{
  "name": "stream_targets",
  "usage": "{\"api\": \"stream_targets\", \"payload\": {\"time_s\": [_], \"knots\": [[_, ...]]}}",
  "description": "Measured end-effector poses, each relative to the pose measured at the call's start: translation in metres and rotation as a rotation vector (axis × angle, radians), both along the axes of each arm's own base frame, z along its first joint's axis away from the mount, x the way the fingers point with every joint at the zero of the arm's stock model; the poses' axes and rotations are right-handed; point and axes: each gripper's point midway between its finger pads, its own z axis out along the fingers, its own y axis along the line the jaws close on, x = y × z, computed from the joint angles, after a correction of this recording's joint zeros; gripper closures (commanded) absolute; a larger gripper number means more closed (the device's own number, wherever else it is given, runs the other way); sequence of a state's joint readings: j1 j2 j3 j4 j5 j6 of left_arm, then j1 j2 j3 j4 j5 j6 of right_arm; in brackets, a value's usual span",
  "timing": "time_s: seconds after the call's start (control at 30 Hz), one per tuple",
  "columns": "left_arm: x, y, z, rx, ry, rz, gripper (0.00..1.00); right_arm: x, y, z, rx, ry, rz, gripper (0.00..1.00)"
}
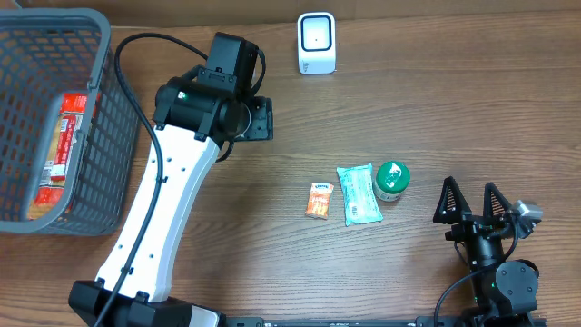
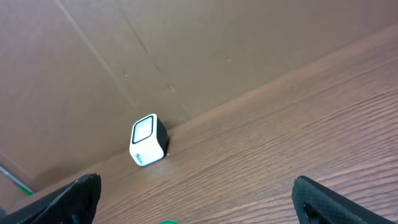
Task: Scan the item barcode
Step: 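Move the left gripper back into the grey basket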
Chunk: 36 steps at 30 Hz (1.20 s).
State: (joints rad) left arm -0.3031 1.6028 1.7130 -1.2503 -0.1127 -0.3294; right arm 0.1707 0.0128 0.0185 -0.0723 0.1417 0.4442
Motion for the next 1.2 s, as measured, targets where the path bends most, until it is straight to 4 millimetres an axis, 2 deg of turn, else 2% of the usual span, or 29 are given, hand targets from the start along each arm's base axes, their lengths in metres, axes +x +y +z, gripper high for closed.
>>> {"api": "stream_targets", "payload": {"time_s": [0.1,0.2,0.23,0.33,0.37,0.43,0.5,0.6,0.7,0.73,0.9,1.0,1.2], "knots": [[0.008,0.007,0.008,0.027,-0.056,0.025,0.30,0.000,0.000,0.000,-0.001,0.001,0.000,0.00],[0.015,0.027,0.024,0.083,-0.132,0.083,0.30,0.000,0.000,0.000,0.000,0.000,0.000,0.00],[0.017,0.038,0.031,0.107,-0.163,0.114,0.30,0.000,0.000,0.000,0.000,0.001,0.000,0.00],[0.017,0.073,0.052,0.189,-0.238,0.215,0.11,0.000,0.000,0.000,0.000,0.001,0.000,0.00],[0.016,0.088,0.060,0.222,-0.263,0.256,0.10,0.000,0.000,0.000,0.000,0.000,0.000,0.00],[0.015,0.113,0.073,0.282,-0.308,0.324,0.01,0.000,0.000,0.000,0.000,0.000,0.000,0.00],[0.015,0.135,0.083,0.324,-0.339,0.375,0.00,0.000,0.000,0.000,0.000,0.000,0.000,0.00],[0.016,0.161,0.089,0.363,-0.353,0.421,0.00,0.000,0.000,0.000,0.000,0.000,0.000,0.00],[0.015,0.197,0.093,0.378,-0.357,0.474,0.00,0.000,0.000,0.000,0.000,0.000,0.000,0.00],[0.014,0.203,0.093,0.374,-0.356,0.480,0.00,0.000,0.000,0.000,0.000,0.000,0.000,0.00],[0.002,0.253,0.088,0.299,-0.338,0.552,0.00,0.000,0.000,0.000,0.000,0.000,0.000,0.00],[-0.005,0.276,0.087,0.247,-0.346,0.589,0.00,0.000,0.000,0.000,0.000,0.000,0.000,0.00],[-0.014,0.320,0.099,0.137,-0.449,0.649,0.00,0.000,0.000,0.000,0.000,0.000,0.000,0.00]]}}
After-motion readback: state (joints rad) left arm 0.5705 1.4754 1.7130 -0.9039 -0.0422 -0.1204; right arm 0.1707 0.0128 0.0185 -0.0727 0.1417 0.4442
